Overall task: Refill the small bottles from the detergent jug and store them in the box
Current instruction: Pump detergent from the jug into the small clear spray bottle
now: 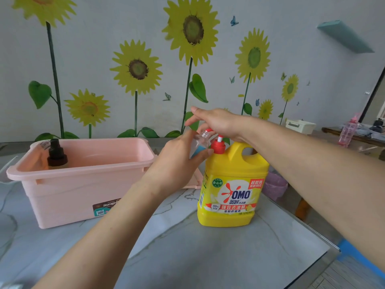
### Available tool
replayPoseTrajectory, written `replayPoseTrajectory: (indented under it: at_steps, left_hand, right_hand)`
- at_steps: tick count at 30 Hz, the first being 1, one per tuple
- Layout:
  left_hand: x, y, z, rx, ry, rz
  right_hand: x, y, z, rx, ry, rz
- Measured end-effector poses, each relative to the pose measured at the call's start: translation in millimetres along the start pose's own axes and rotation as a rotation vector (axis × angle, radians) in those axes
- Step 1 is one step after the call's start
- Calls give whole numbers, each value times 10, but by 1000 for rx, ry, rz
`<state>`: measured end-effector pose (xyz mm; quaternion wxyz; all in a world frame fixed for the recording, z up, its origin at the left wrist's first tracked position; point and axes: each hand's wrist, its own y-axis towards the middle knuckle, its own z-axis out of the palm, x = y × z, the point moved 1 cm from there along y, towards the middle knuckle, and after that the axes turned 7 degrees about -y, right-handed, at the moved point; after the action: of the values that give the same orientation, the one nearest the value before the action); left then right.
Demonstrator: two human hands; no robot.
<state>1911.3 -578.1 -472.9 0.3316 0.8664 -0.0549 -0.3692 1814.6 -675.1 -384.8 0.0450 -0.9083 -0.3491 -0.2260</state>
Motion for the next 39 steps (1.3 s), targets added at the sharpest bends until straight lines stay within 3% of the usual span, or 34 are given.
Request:
replayPoseTrajectory:
  at_steps: [20, 26, 39]
  left_hand:
    - [7, 4, 7, -63, -16, 57]
    - [14, 11, 9, -54, -33, 78]
    - [50, 11, 8, -47, -31, 71]
  right_hand:
    - [95, -44, -26, 78, -152, 57]
    - [70, -71, -33, 45, -46, 52]
    - [11, -31, 2, 37, -52, 23]
